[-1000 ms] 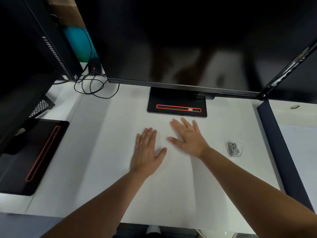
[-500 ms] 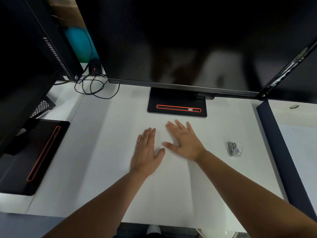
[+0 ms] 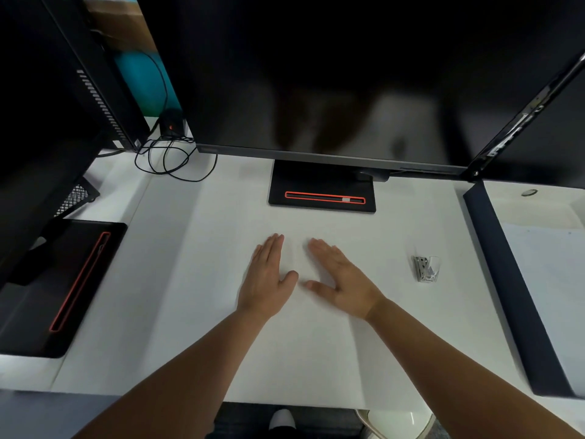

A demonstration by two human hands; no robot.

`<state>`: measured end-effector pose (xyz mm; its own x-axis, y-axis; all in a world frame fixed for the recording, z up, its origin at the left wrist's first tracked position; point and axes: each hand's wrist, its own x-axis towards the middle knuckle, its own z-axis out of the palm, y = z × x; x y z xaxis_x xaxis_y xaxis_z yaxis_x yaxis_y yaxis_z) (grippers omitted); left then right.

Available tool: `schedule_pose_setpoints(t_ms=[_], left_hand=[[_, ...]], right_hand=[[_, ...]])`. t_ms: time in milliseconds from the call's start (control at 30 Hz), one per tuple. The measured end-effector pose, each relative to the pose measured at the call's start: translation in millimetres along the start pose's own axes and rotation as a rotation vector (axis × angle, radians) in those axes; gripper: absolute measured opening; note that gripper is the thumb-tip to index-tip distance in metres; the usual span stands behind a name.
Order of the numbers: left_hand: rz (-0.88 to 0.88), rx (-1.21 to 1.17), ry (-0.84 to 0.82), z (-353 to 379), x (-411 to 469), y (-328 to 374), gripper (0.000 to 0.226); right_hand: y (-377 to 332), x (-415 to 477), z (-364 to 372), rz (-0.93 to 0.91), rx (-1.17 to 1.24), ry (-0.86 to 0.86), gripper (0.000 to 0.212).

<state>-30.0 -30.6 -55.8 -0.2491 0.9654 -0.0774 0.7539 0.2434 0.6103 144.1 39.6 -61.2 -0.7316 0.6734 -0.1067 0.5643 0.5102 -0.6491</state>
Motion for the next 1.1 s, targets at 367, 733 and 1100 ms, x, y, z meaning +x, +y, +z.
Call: schedule_pose_setpoints(t_ms=[367,733,1100], left_hand=[[0.292,0.316,-0.171,8,-8,-13,0.077],[0.14,-0.094,0.055,9,-10,-8,0.03],[0.115,-0.098,0.057,10,-13,-7,0.024]], right_hand=[[17,-53,12,0.07,-0.183,0.182,0.052],[20,-26,-4,0.18,-0.14,0.103,0.05],[10,-54,-6,0.103,0.094,0.435,0.037]])
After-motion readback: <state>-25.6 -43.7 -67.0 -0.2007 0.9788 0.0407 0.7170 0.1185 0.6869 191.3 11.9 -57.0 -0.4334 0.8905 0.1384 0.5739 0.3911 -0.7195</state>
